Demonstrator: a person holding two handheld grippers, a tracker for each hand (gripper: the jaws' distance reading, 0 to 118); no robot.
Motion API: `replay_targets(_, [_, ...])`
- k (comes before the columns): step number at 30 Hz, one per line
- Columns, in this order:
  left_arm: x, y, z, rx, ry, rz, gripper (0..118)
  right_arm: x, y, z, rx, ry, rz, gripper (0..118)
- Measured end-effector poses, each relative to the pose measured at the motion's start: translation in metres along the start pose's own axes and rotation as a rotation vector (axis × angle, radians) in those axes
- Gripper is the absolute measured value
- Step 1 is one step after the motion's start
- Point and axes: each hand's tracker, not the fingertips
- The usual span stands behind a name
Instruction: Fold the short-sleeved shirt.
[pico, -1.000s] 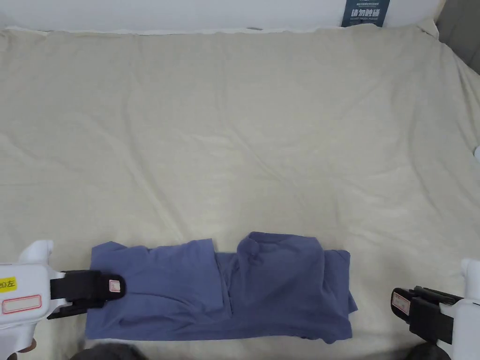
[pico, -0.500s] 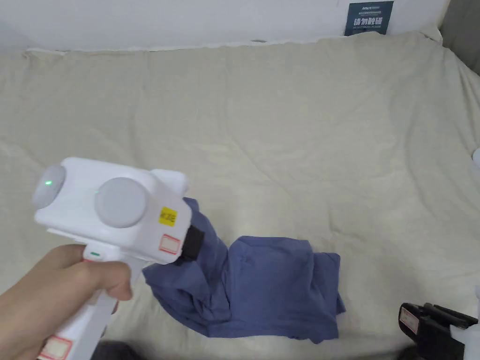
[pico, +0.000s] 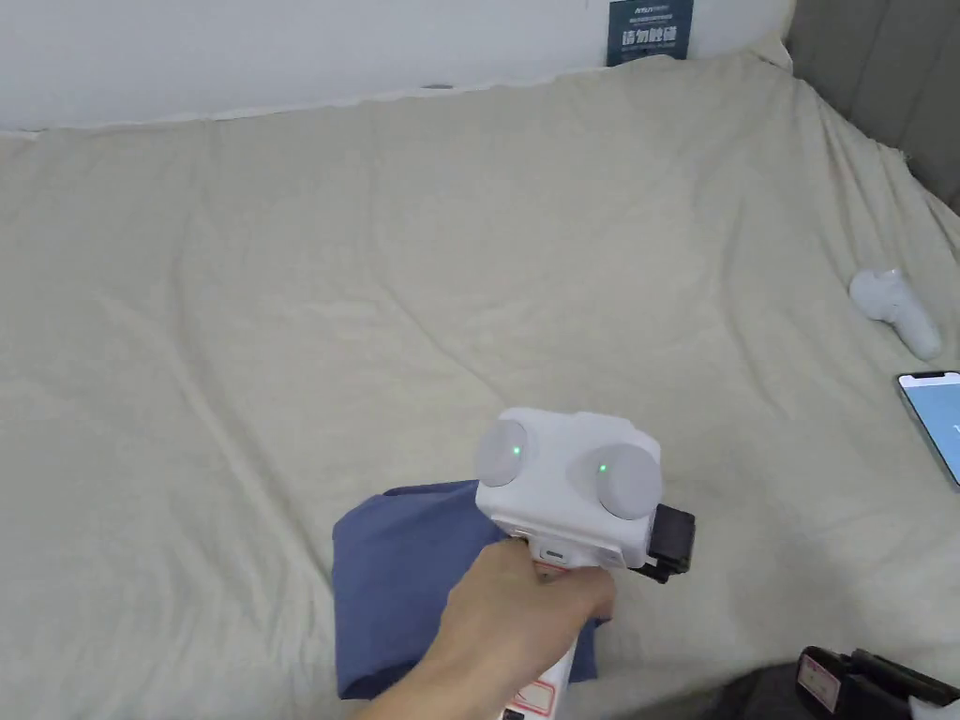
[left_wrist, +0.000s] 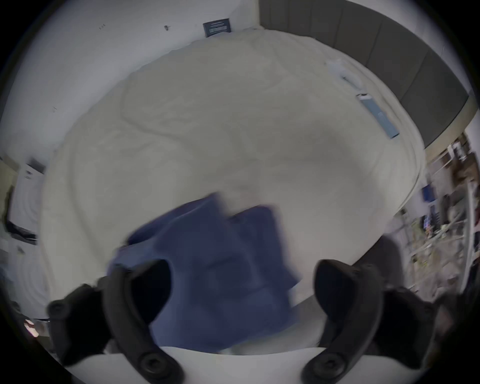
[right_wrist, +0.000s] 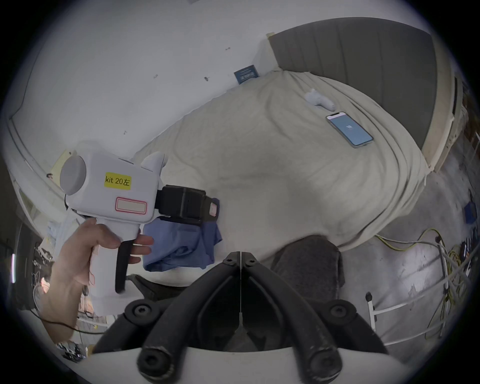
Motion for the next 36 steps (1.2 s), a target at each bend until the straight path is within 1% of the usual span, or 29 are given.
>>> replay_targets(2, [-0.011, -0.004, 0.018, 0.022, -0.072, 0.000, 106, 0.007, 0.002, 0.000, -0.003, -0.006, -0.021, 0])
replay_targets(3, [-0.022, -0.006, 0.027, 0.024, -0.078, 0.027, 105, 0.009, 0.002, -0.001, -0.006, -0.007, -0.028, 0])
replay_targets(4, [-0.033, -0.011, 0.049, 0.030, -0.099, 0.050, 101, 0.010, 0.004, -0.004, -0.010, -0.009, -0.036, 0])
replay_targets(5, [-0.052, -0.017, 0.062, 0.023, -0.105, 0.083, 87, 0.011, 0.005, -0.007, -0.015, -0.009, -0.040, 0])
replay_targets(7, [-0.094, -0.031, 0.084, 0.072, -0.072, 0.121, 22, 0.009, 0.006, -0.011, -0.021, 0.002, -0.036, 0])
replay_targets(8, [-0.113, -0.036, 0.100, 0.118, 0.011, 0.155, 0, 0.007, 0.005, -0.013, -0.022, 0.010, -0.030, 0])
replay_targets(10, [-0.145, -0.047, 0.102, 0.149, 0.252, 0.157, 0, 0.001, 0.005, -0.017, -0.038, 0.025, -0.022, 0])
replay_targets(11, [-0.162, -0.053, 0.097, 0.095, 0.356, 0.161, 0, -0.002, 0.003, -0.018, -0.045, 0.037, -0.019, 0])
replay_targets(12, [-0.169, -0.054, 0.091, 0.056, 0.463, 0.135, 0, -0.004, 0.002, -0.019, -0.050, 0.051, -0.021, 0])
replay_targets(13, [-0.178, -0.057, 0.083, 0.024, 0.537, 0.134, 0, -0.006, 0.001, -0.020, -0.058, 0.063, -0.021, 0])
replay_targets(14, [-0.183, -0.061, 0.072, -0.006, 0.578, 0.151, 0, -0.008, -0.001, -0.019, -0.064, 0.076, -0.017, 0])
replay_targets(15, [-0.186, -0.062, 0.063, -0.013, 0.623, 0.127, 0, -0.010, -0.002, -0.019, -0.065, 0.080, -0.015, 0])
replay_targets(17, [-0.169, -0.059, 0.037, -0.063, 0.642, 0.107, 0, -0.011, -0.004, -0.018, -0.068, 0.081, -0.014, 0])
replay_targets(19, [-0.131, -0.057, 0.012, -0.069, 0.652, 0.001, 0, -0.009, -0.005, -0.017, -0.072, 0.082, -0.021, 0])
replay_targets(21, [-0.072, -0.055, -0.016, -0.058, 0.759, -0.193, 0, -0.006, -0.006, -0.016, -0.075, 0.077, -0.034, 0])
replay_targets(22, [-0.036, -0.057, -0.033, -0.044, 0.836, -0.334, 0, -0.004, -0.006, -0.015, -0.076, 0.073, -0.038, 0])
replay_targets(23, [-0.006, -0.060, -0.051, -0.036, 0.862, -0.436, 0, -0.002, -0.006, -0.014, -0.077, 0.067, -0.042, 0])
replay_targets(24, [0.018, -0.062, -0.065, -0.048, 0.863, -0.488, 0, 0.000, -0.007, -0.013, -0.076, 0.056, -0.048, 0])
replay_targets(25, [0.044, -0.067, -0.075, -0.039, 0.831, -0.539, 0, 0.001, -0.008, -0.010, -0.074, 0.042, -0.056, 0])
replay_targets(26, [0.066, -0.069, -0.082, -0.010, 0.860, -0.583, 0, 0.003, -0.008, -0.007, -0.073, 0.040, -0.058, 0])
replay_targets(28, [0.086, -0.067, -0.078, 0.055, 0.772, -0.556, 0, 0.006, -0.008, -0.003, -0.067, 0.024, -0.070, 0])
replay_targets(29, [0.089, -0.064, -0.069, 0.107, 0.726, -0.525, 0, 0.008, -0.008, -0.002, -0.064, 0.016, -0.074, 0])
replay_targets(30, [0.087, -0.060, -0.058, 0.139, 0.583, -0.478, 0, 0.009, -0.007, -0.003, -0.067, 0.012, -0.071, 0])
replay_targets(32, [0.072, -0.052, -0.037, 0.166, 0.392, -0.390, 0, 0.010, -0.005, -0.005, -0.072, -0.015, -0.069, 0])
replay_targets(33, [0.063, -0.049, -0.028, 0.145, 0.331, -0.333, 0, 0.009, -0.004, -0.007, -0.078, -0.023, -0.063, 0])
replay_targets(36, [0.006, -0.043, 0.002, 0.078, 0.089, -0.134, 0, -0.001, 0.004, -0.015, -0.085, -0.015, -0.039, 0])
